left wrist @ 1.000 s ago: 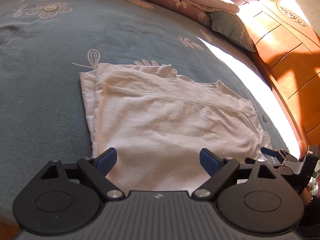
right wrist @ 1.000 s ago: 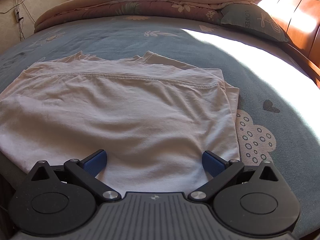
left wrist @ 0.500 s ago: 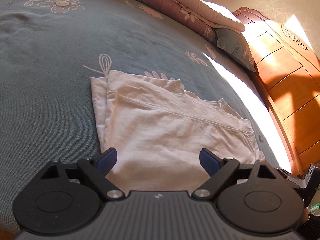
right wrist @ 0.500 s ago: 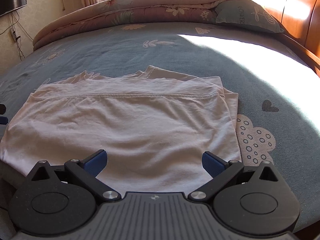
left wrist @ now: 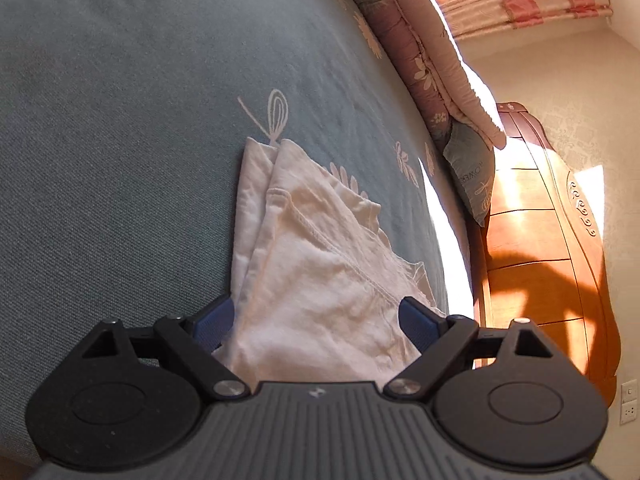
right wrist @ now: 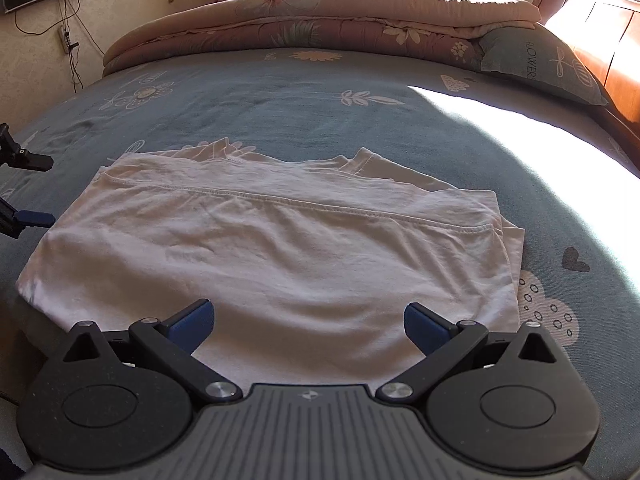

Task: Fold clothes
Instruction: 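Roll the left gripper and close it on the folded shirt's edge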

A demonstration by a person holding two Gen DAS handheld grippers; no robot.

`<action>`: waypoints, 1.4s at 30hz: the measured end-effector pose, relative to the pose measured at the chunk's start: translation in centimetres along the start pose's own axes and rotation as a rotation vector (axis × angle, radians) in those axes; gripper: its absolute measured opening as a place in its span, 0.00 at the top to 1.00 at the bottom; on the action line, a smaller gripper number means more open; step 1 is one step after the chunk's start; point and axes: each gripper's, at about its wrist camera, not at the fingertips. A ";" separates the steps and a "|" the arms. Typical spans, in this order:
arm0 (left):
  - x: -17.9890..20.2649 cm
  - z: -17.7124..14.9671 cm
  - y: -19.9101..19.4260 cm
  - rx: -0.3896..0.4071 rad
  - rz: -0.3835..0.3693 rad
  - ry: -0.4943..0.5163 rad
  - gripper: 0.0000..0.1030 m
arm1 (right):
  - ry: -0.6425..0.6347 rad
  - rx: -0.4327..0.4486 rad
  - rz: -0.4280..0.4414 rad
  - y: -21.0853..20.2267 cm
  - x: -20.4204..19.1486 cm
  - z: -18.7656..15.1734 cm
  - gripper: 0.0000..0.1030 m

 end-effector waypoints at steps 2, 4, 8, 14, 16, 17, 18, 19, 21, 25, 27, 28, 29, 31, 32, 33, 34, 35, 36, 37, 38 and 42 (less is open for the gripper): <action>-0.4 0.3 1.1 -0.027 -0.002 -0.001 0.12 | 0.002 -0.012 -0.004 0.2 0.1 -0.2 0.00; -0.5 0.9 2.0 -0.042 -0.038 -0.002 0.08 | 0.008 -0.019 -0.011 0.4 0.4 -0.3 0.00; 0.0 3.0 4.0 -0.055 -0.080 0.023 0.08 | 0.023 -0.026 -0.019 1.1 0.7 -0.4 0.00; 0.4 4.9 5.8 -0.044 -0.113 0.043 0.08 | 0.006 -0.025 -0.022 1.2 0.2 -0.3 0.00; 0.3 4.3 5.4 -0.050 -0.120 0.059 0.08 | -0.006 -0.019 -0.029 1.1 0.0 -0.3 0.00; 0.3 3.8 5.1 -0.054 -0.124 0.069 0.09 | -0.005 -0.020 -0.026 1.1 0.0 -0.3 0.00; 0.2 3.2 4.6 -0.066 -0.124 0.077 0.09 | -0.005 -0.021 -0.022 1.1 0.0 -0.4 0.00; 0.1 2.5 4.1 -0.078 -0.123 0.084 0.09 | -0.004 -0.024 -0.019 1.1 0.0 -0.4 0.00; -0.3 1.2 3.5 -0.107 -0.135 0.040 0.09 | -0.010 -0.028 -0.017 1.1 0.0 -0.6 0.00; -0.5 1.1 3.8 -0.135 -0.161 0.035 0.09 | -0.027 -0.039 -0.022 1.1 -0.1 -0.7 0.00; 0.1 2.1 4.5 -0.130 -0.154 0.053 0.09 | -0.020 -0.037 -0.018 1.0 -0.1 -0.7 0.00; 0.5 2.7 5.0 -0.118 -0.148 0.067 0.09 | -0.018 -0.033 -0.017 1.0 -0.1 -0.7 0.00; 0.8 3.0 5.4 -0.116 -0.142 0.077 0.09 | -0.015 -0.030 -0.015 0.9 -0.1 -0.7 0.00; 1.4 3.7 6.2 -0.116 -0.130 0.096 0.09 | -0.016 -0.025 -0.014 0.9 -0.3 -0.7 0.00; 1.5 3.7 6.2 -0.115 -0.130 0.098 0.08 | -0.018 -0.023 -0.013 0.9 -0.4 -0.6 0.00; 1.5 3.6 6.1 -0.113 -0.131 0.099 0.08 | -0.021 -0.022 -0.013 0.8 -0.5 -0.6 0.00; 1.3 3.1 5.7 -0.120 -0.146 0.099 0.08 | -0.023 -0.024 -0.012 0.9 -0.6 -0.6 0.00; 0.9 2.5 5.3 -0.129 -0.164 0.098 0.08 | -0.025 -0.026 -0.010 0.9 -0.6 -0.7 0.00; 0.7 2.0 5.0 -0.141 -0.177 0.092 0.08 | -0.027 -0.028 -0.007 0.9 -0.6 -0.7 0.00; 0.4 1.5 4.7 -0.155 -0.186 0.096 0.08 | -0.024 -0.032 -0.006 0.9 -0.5 -0.8 0.00; 0.1 0.9 4.3 -0.168 -0.195 0.100 0.09 | -0.022 -0.036 -0.004 1.0 -0.4 -0.9 0.00; -0.1 1.5 4.6 -0.188 -0.184 0.079 0.15 | -0.003 -0.046 0.001 1.4 -0.2 -1.1 0.00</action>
Point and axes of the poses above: each gripper's, at about its wrist camera, not at the fingertips, and y roughly the way its jaws point, x to its right, z to its top, and after that the axes turned 1 degree about z, right-handed
